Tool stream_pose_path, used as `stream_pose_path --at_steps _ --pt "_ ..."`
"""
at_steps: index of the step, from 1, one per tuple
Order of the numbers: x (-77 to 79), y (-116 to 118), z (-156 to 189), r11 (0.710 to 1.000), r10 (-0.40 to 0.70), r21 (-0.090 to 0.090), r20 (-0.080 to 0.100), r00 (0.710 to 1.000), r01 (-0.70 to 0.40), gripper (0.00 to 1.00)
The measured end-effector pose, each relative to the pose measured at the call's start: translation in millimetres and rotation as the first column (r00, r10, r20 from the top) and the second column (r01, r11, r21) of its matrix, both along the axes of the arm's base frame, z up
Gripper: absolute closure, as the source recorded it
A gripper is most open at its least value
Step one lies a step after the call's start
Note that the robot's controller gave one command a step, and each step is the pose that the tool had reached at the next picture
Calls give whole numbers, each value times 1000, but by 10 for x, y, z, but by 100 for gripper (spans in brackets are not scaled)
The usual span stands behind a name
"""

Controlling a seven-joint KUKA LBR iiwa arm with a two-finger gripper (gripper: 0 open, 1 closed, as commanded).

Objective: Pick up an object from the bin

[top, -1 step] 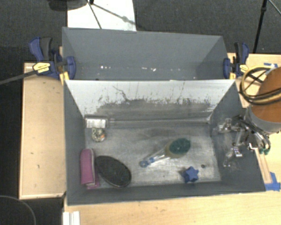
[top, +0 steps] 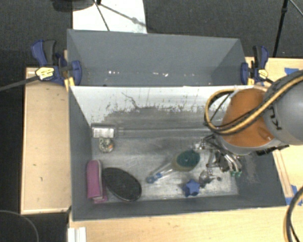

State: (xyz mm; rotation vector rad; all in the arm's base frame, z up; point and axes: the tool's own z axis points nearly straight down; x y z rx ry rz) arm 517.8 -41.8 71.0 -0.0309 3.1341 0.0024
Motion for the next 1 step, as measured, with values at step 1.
stream_pose_path --at_steps 1 --pt "412 608 143 991 131 0 1 991 -131 0"
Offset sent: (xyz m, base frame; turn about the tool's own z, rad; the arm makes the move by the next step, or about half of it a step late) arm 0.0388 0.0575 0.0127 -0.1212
